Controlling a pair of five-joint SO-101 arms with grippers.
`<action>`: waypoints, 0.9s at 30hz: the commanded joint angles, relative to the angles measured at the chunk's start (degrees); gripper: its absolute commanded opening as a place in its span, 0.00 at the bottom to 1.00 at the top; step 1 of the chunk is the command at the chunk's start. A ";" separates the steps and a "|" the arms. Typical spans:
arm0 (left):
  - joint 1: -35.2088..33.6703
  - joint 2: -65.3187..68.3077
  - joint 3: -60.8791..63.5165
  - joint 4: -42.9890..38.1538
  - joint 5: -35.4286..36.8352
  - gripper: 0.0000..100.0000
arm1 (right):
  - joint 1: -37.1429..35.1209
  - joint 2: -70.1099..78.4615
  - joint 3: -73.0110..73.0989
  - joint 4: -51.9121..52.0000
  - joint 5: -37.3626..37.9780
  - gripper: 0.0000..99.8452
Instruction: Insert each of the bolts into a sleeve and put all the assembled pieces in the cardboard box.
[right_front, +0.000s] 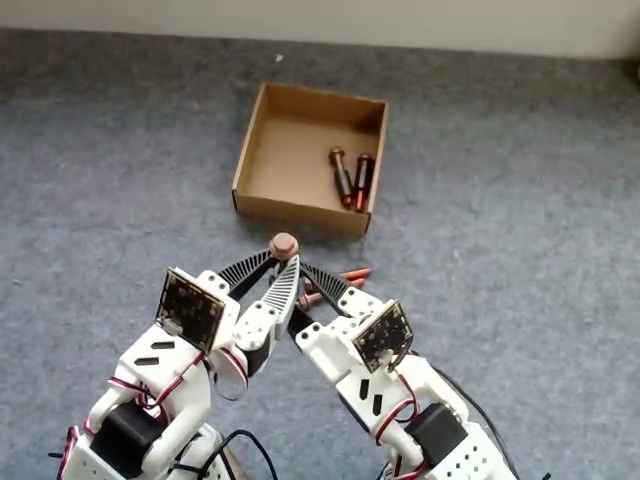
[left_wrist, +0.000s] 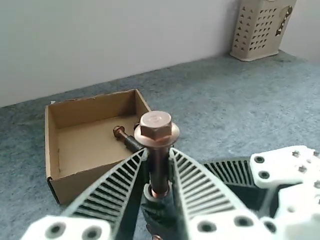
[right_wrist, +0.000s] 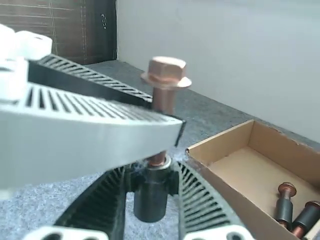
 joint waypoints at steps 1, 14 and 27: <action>0.31 -0.57 1.45 -0.18 -2.81 0.17 | 1.71 -1.01 -0.13 -1.54 0.09 0.00; 0.22 -0.57 2.42 -0.26 -7.03 0.23 | 12.70 -1.01 5.76 -1.71 0.09 0.00; -9.98 -0.57 -1.89 -0.88 -15.38 0.14 | 19.91 -0.84 6.11 -0.13 0.09 0.00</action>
